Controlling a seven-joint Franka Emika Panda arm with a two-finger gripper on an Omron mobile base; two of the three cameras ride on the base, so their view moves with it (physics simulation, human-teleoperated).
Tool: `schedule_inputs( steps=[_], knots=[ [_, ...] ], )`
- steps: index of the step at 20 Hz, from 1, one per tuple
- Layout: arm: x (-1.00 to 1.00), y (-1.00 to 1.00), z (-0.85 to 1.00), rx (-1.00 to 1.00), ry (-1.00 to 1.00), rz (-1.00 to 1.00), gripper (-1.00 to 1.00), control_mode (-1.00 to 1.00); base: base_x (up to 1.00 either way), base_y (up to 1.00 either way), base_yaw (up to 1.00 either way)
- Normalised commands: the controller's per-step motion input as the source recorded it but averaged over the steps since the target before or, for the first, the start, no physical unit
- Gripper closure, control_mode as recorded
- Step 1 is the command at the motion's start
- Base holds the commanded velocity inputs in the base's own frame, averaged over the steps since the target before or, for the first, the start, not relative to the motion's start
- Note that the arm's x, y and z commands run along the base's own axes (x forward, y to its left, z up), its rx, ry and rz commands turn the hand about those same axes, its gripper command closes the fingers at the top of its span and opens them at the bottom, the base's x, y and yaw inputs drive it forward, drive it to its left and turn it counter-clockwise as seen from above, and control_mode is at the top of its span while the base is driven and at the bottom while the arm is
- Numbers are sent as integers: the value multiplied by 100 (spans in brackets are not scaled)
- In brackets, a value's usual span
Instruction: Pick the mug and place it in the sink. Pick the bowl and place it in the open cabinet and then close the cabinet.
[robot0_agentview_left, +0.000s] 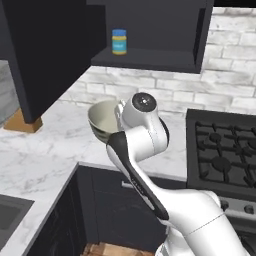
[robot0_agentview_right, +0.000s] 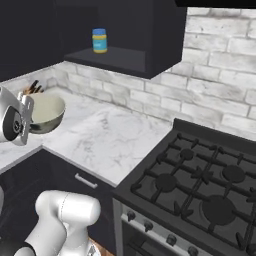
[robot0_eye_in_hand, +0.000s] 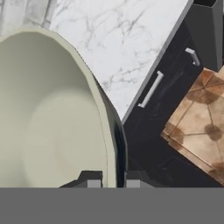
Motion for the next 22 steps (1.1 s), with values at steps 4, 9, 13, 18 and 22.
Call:
schedule_inputs(
  steps=[4, 9, 13, 18, 22],
  knots=[
    [0, 0, 0, 0, 0, 0, 100, 100, 100, 0, -23],
    [20, 0, 0, 2, 1, -2, 100, -100, 80, 0, -13],
    [47, -22, 34, 2, 1, -1, 100, -100, 0, 0, 0],
    [4, -35, 71, 0, 0, 0, 100, -100, 0, 0, 0],
    [3, -32, 61, 0, 0, 0, 100, -100, 0, 0, 0]
  ],
)
